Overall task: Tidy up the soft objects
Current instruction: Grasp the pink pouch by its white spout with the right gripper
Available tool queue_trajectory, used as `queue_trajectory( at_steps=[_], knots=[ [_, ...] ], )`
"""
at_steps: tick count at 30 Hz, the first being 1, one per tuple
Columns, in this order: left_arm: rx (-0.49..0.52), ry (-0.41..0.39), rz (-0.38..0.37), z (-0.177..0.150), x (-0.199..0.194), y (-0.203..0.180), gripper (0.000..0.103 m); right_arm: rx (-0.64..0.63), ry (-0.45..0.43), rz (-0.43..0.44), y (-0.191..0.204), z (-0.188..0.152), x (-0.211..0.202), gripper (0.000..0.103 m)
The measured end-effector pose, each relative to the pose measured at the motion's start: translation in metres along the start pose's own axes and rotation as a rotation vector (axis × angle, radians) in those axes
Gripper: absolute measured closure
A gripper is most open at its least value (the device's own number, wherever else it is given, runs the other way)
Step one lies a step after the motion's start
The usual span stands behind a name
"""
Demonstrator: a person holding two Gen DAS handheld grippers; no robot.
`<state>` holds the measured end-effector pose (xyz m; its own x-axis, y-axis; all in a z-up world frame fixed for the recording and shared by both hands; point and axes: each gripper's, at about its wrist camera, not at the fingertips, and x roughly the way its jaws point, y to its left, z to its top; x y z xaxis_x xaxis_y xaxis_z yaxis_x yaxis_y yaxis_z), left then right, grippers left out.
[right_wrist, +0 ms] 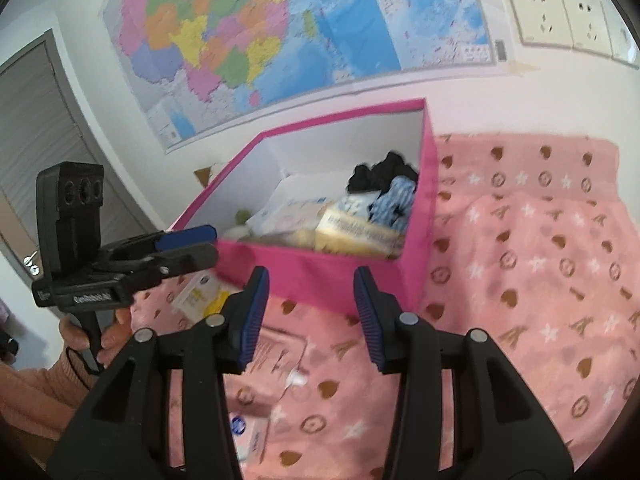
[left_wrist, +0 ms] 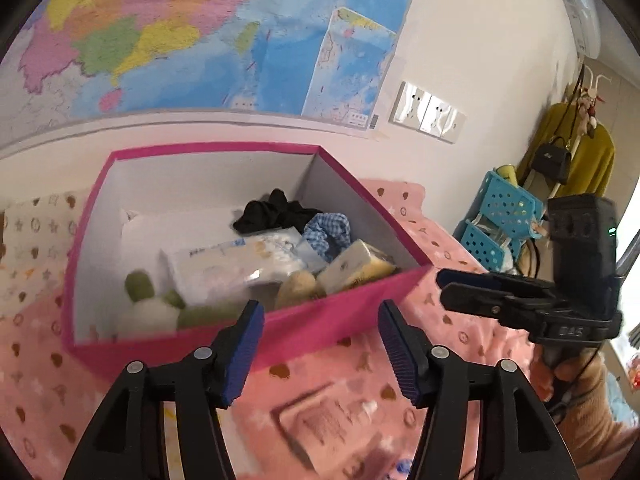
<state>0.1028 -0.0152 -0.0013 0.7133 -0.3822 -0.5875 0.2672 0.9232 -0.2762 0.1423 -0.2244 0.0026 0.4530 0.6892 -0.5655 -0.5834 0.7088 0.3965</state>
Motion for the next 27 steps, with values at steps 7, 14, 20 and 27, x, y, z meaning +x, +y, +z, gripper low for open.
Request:
queue_trajectory(
  at_steps=[7, 14, 20, 27],
  knots=[
    [0.0, 0.063, -0.01, -0.031, -0.006, 0.0, 0.042, 0.019, 0.085, 0.063, 0.009, -0.026, 0.018, 0.057],
    [-0.069, 0.181, -0.019, -0.067, 0.015, 0.012, 0.042, 0.081, 0.197, 0.096, 0.009, -0.054, 0.048, 0.057],
    [-0.081, 0.226, -0.035, -0.083, 0.022, 0.01, 0.043, 0.119, 0.221, 0.087, 0.004, -0.065, 0.061, 0.057],
    [-0.094, 0.239, -0.038, -0.089, 0.027, 0.012, 0.046, 0.117, 0.231, 0.054, 0.004, -0.07, 0.07, 0.057]
  ],
)
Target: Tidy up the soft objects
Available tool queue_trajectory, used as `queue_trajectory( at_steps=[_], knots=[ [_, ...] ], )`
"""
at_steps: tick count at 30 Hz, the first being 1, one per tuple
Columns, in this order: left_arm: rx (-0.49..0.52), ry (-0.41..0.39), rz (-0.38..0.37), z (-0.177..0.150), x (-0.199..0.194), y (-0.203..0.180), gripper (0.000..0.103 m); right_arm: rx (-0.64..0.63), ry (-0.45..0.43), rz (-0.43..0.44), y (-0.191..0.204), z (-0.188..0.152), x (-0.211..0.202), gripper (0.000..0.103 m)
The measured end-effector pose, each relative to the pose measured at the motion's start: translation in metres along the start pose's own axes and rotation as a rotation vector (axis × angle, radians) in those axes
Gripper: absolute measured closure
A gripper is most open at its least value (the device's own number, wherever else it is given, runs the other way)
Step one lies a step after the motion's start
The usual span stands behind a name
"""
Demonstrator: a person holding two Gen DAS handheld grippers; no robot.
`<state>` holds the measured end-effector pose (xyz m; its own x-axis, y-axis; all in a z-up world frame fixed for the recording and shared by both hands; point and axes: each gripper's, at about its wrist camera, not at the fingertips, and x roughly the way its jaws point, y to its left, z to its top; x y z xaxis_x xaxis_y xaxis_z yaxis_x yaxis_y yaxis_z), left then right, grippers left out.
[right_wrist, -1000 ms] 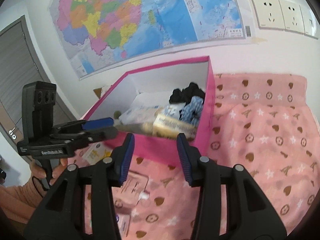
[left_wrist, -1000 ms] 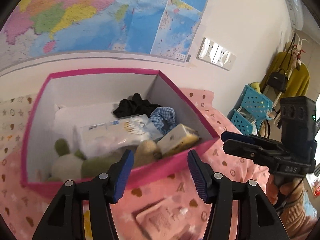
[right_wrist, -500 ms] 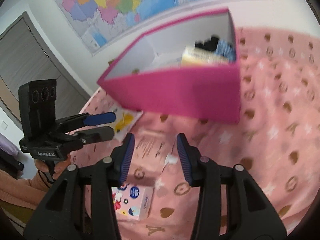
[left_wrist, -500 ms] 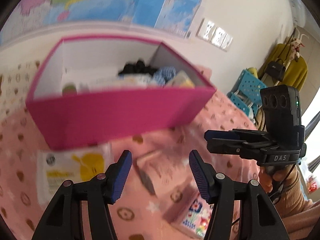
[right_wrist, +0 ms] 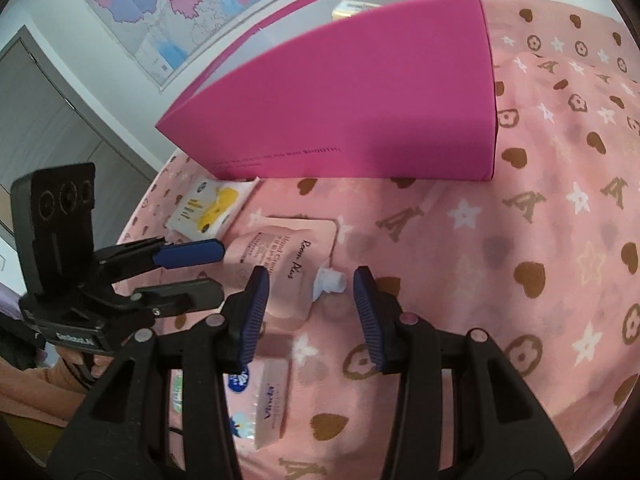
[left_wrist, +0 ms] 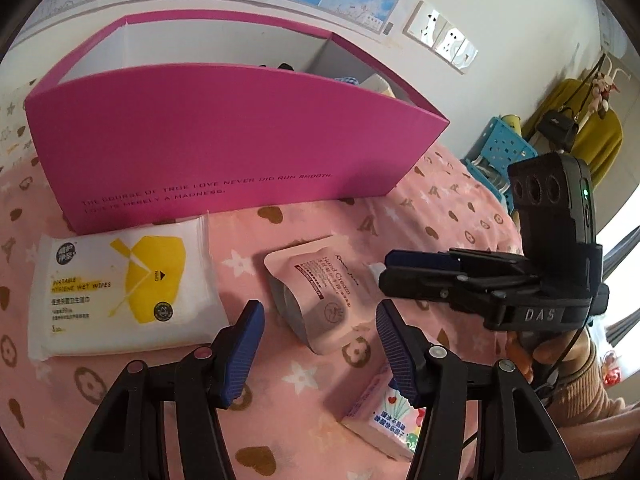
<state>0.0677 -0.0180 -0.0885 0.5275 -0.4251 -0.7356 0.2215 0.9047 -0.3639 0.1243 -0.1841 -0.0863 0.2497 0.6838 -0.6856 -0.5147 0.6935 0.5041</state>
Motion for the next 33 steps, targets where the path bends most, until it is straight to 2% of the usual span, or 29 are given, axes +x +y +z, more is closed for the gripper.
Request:
queue_trajectory(
  at_steps=[5, 7, 20, 33],
  knots=[
    [-0.009, 0.007, -0.013, 0.002, 0.005, 0.002, 0.062, -0.013, -0.007, 0.007, 0.004, 0.001, 0.006, 0.057],
    [-0.005, 0.012, -0.02, 0.003, 0.008, -0.001, 0.064, -0.02, -0.006, 0.007, 0.005, 0.001, 0.007, 0.057],
    [0.01, -0.016, -0.02, 0.005, -0.001, -0.006, 0.064, -0.034, -0.035, 0.011, 0.014, 0.002, -0.003, 0.057],
    [0.075, -0.126, -0.027, 0.033, -0.042, -0.029, 0.064, -0.116, -0.138, 0.0, 0.037, 0.022, -0.046, 0.057]
  ],
)
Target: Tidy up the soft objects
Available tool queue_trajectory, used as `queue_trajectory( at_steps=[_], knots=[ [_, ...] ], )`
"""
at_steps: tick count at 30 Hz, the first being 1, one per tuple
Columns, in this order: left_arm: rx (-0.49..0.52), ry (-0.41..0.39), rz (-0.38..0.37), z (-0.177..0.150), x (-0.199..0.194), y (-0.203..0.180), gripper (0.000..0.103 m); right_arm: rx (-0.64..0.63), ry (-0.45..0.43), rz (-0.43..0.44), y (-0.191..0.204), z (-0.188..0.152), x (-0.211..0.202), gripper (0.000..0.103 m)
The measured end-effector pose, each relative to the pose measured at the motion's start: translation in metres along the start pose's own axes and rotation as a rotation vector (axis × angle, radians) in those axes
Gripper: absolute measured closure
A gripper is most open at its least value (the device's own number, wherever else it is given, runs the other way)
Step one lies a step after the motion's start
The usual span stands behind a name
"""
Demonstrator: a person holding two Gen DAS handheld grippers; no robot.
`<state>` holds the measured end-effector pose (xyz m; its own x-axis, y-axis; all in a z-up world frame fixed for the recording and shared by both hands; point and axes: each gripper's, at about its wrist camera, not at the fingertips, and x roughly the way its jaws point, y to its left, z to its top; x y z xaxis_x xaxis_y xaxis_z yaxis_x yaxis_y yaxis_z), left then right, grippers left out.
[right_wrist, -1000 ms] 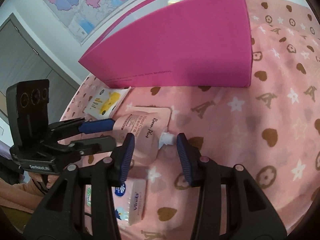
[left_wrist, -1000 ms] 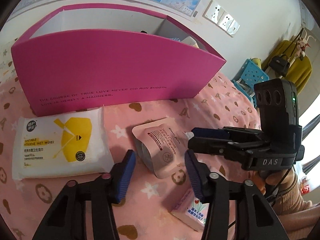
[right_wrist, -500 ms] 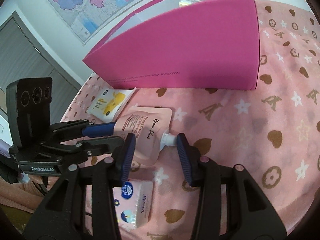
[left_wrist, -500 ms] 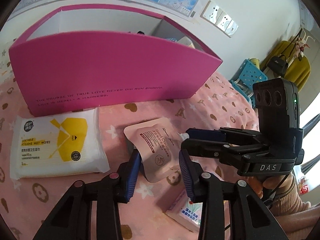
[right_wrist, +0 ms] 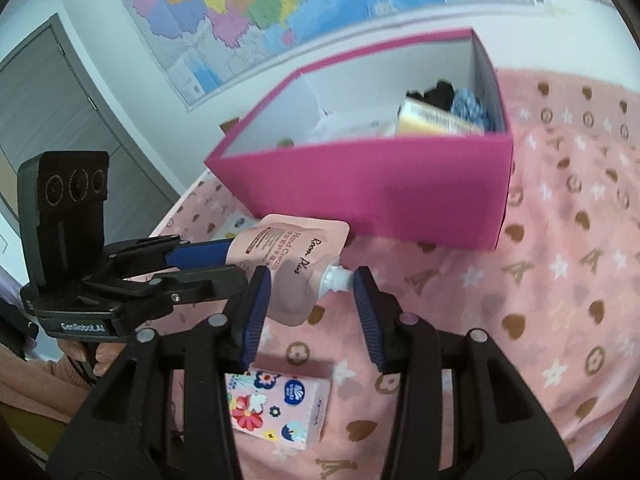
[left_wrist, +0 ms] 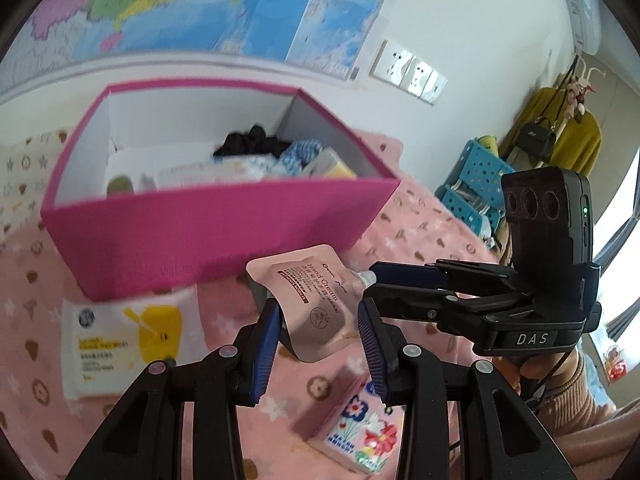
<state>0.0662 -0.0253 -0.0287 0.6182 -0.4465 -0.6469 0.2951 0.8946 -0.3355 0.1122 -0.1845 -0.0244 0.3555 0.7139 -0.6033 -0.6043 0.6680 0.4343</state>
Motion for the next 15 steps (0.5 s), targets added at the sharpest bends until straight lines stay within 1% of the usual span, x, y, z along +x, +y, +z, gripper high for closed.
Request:
queue_trajectory(
  at_steps=[7, 8, 9, 10, 11, 12, 13, 14, 15],
  knots=[
    [0.025, -0.046, 0.0, 0.019, -0.007, -0.007, 0.064, -0.028, -0.054, -0.017, 0.003, 0.016, -0.019, 0.057],
    [0.03, -0.05, 0.0, 0.022, -0.007, -0.009, 0.064, -0.029, -0.06, -0.004, 0.002, 0.019, -0.021, 0.06],
    [0.033, -0.051, -0.02, 0.024, -0.006, -0.01, 0.065, -0.024, -0.059, 0.033, 0.003, 0.02, -0.022, 0.066],
    [0.031, -0.052, -0.041, 0.025, -0.007, -0.012, 0.065, -0.027, -0.057, 0.044, 0.005, 0.021, -0.022, 0.076],
    [0.038, -0.053, -0.056, 0.028, -0.007, -0.015, 0.065, -0.038, -0.056, 0.032, 0.007, 0.023, -0.021, 0.078],
    [0.049, -0.058, -0.047, 0.028, -0.007, -0.02, 0.066, -0.056, -0.055, 0.004, 0.01, 0.024, -0.019, 0.078],
    [0.077, -0.07, -0.007, 0.03, -0.007, -0.025, 0.067, -0.057, -0.056, -0.005, 0.01, 0.026, -0.018, 0.079],
    [0.09, -0.076, 0.012, 0.03, -0.006, -0.028, 0.068, -0.044, -0.055, 0.003, 0.007, 0.027, -0.017, 0.079],
    [0.09, -0.072, 0.008, 0.03, -0.005, -0.027, 0.068, -0.026, -0.055, 0.023, 0.002, 0.027, -0.017, 0.079]
  ],
)
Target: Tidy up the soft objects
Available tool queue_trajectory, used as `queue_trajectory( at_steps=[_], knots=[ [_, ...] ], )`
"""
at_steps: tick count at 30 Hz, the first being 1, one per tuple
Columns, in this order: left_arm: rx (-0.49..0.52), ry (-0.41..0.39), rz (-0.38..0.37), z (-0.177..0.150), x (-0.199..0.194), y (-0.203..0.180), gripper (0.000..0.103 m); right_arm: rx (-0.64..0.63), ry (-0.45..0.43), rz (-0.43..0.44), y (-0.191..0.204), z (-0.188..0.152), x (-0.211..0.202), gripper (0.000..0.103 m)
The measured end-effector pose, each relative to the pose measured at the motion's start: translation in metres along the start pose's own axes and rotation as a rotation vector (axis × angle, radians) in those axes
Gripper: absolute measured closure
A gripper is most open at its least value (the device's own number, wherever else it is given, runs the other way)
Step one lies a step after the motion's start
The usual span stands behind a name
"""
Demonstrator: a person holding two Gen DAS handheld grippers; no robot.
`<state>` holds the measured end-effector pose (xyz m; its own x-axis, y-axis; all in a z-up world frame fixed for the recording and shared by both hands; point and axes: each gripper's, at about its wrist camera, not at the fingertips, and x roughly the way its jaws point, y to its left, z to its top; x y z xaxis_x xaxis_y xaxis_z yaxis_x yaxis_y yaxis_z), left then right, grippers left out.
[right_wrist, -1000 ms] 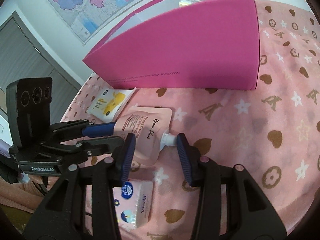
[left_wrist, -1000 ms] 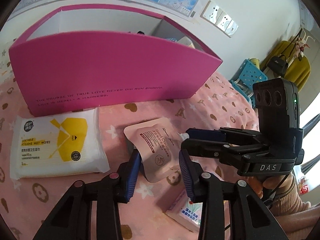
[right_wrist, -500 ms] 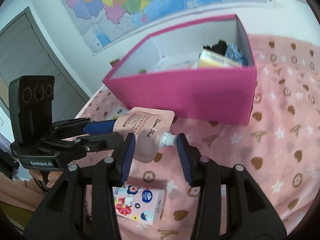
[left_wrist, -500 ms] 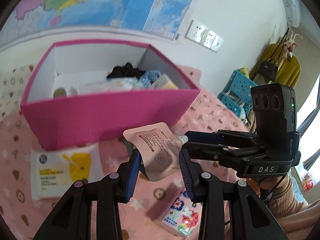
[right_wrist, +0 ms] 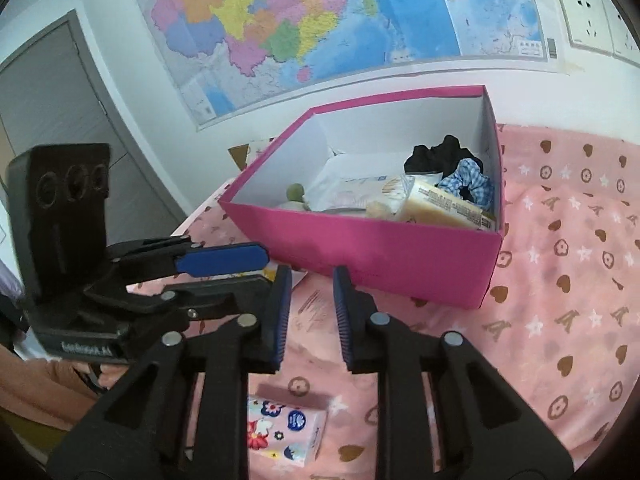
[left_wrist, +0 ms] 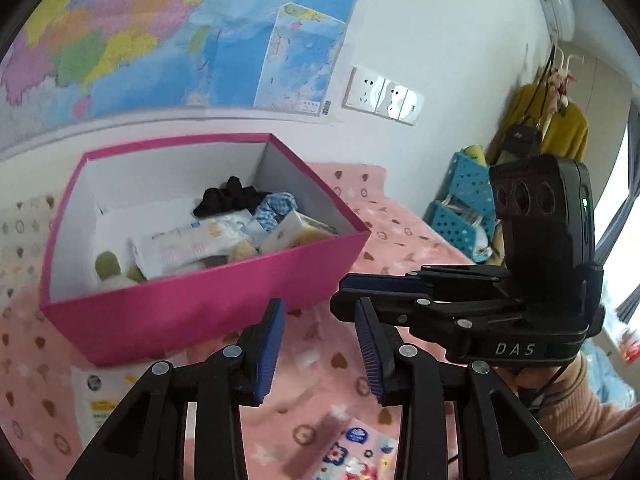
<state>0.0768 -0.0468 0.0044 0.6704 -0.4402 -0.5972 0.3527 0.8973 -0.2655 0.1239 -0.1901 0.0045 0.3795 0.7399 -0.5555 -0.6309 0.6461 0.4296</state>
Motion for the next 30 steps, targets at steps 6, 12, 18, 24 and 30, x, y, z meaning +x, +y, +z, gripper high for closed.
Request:
queue_trajectory(
  at_steps=[6, 12, 18, 24, 30],
  knots=[
    [-0.084, 0.041, 0.042, -0.015, 0.005, 0.031, 0.065, 0.072, 0.097, -0.017, -0.023, -0.021, 0.017, 0.065],
    [-0.156, 0.09, 0.095, -0.039, 0.008, 0.063, 0.063, 0.117, 0.179, 0.0, -0.032, -0.042, 0.044, 0.057],
    [-0.172, 0.164, 0.153, -0.059, 0.024, 0.076, 0.062, 0.135, 0.201, 0.004, -0.031, -0.044, 0.06, 0.057],
    [-0.238, 0.105, 0.21, -0.07, -0.005, 0.103, 0.058, 0.059, 0.203, 0.061, -0.003, -0.034, 0.064, 0.057],
    [-0.299, 0.077, 0.311, -0.076, -0.031, 0.137, 0.057, -0.054, 0.253, 0.122, 0.036, -0.016, 0.098, 0.057]
  ],
)
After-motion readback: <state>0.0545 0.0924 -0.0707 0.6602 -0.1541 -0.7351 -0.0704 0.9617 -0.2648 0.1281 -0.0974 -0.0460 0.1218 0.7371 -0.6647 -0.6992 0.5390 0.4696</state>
